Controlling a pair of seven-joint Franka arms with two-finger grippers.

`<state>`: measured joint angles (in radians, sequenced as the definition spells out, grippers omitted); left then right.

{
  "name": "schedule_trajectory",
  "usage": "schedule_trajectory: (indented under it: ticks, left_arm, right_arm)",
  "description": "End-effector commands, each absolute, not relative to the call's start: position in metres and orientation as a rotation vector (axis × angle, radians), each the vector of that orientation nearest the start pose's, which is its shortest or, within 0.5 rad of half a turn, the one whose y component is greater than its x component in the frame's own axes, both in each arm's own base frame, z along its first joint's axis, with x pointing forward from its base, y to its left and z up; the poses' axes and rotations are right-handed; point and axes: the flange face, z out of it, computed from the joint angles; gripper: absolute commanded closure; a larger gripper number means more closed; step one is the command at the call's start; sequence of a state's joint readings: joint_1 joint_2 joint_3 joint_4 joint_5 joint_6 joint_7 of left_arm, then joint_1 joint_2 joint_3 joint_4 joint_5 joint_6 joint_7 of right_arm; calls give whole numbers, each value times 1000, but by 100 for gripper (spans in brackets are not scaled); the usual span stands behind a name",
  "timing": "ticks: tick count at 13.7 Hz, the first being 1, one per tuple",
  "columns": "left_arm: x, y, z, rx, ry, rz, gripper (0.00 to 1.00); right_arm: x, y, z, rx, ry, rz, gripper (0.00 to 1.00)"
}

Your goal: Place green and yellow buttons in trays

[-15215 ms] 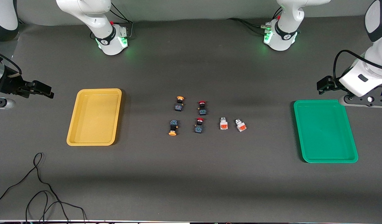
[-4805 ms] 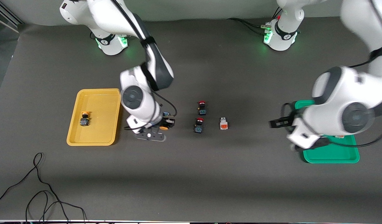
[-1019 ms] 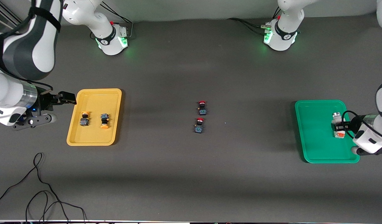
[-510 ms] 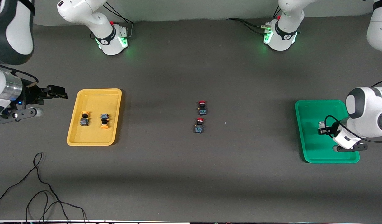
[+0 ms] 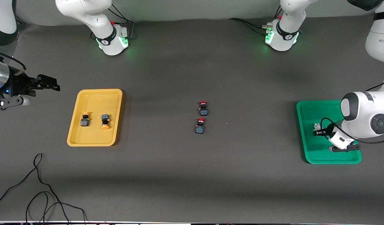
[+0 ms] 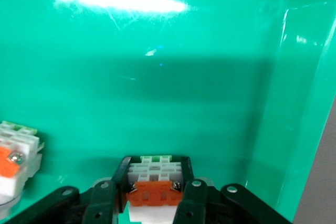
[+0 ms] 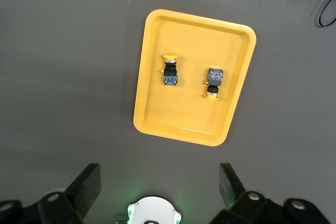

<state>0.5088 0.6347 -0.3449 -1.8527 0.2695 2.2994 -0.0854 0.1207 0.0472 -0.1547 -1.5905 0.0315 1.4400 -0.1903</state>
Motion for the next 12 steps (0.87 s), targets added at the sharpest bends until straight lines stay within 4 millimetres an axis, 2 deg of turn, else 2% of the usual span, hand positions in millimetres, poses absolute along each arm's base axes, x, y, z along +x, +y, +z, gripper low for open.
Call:
schedule_trajectory:
  ticks: [1,2,3,5,7,10,12]
  left_arm:
    - [614,115,188,-3145,-141,206,100]
    - [615,114,190,-3143,-136,209,77]
    - [614,117,190,-3144,-130,212,1]
    - [615,118,197,-3139,-129,204,0]
    - [614,119,216,-3120,-121,229,0]
    - [609,116,275,-3065,-98,268,0]
    - [599,99,323,-3038,-42,336,0]
  right_arm:
    - [540,-25,589,-3100,-184,238,0]
    - [538,-27,591,-3100,-179,231,0]
    - [538,-27,594,-3107,-148,220,0]
    - [538,-24,598,-3141,-103,212,0]
    - [539,-22,600,-3150,-110,196,0]
    - [544,-25,601,-3155,-101,172,0]
    - [545,-25,602,-3157,-84,167,0]
